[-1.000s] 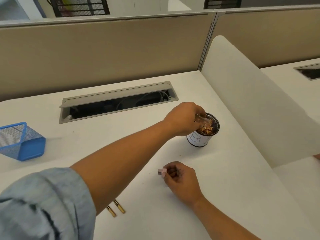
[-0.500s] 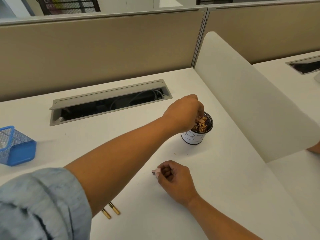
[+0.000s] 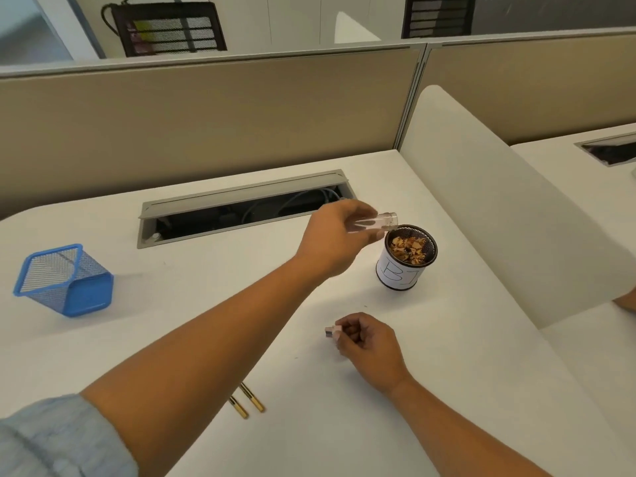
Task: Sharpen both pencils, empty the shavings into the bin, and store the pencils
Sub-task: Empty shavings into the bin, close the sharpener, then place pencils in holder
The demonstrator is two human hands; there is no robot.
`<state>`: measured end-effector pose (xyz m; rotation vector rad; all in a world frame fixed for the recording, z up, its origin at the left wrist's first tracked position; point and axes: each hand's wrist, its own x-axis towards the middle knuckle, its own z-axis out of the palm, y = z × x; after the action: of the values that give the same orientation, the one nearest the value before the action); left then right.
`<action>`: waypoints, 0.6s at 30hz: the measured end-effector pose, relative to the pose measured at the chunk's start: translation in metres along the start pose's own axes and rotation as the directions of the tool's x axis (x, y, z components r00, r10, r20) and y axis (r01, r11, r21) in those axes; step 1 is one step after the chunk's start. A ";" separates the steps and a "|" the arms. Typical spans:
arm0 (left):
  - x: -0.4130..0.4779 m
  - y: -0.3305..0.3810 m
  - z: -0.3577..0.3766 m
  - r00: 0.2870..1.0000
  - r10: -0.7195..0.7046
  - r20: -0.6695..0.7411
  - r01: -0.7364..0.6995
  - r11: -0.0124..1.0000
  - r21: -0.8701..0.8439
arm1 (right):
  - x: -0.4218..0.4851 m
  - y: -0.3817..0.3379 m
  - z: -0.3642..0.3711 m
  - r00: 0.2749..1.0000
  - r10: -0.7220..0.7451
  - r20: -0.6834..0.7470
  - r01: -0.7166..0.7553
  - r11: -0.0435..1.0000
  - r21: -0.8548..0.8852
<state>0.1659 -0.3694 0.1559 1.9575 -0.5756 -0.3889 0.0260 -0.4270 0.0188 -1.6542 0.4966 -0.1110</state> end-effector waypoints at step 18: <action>-0.269 -0.086 -0.120 0.932 -0.276 -0.236 0.177 0.913 -0.368 | -0.116 -0.135 0.071 0.964 -0.092 0.251 0.036 0.975 0.218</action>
<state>0.0215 -0.1001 0.1357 1.7034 -0.0807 -0.3205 -0.0192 -0.3082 0.1625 -1.4494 0.2226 0.0064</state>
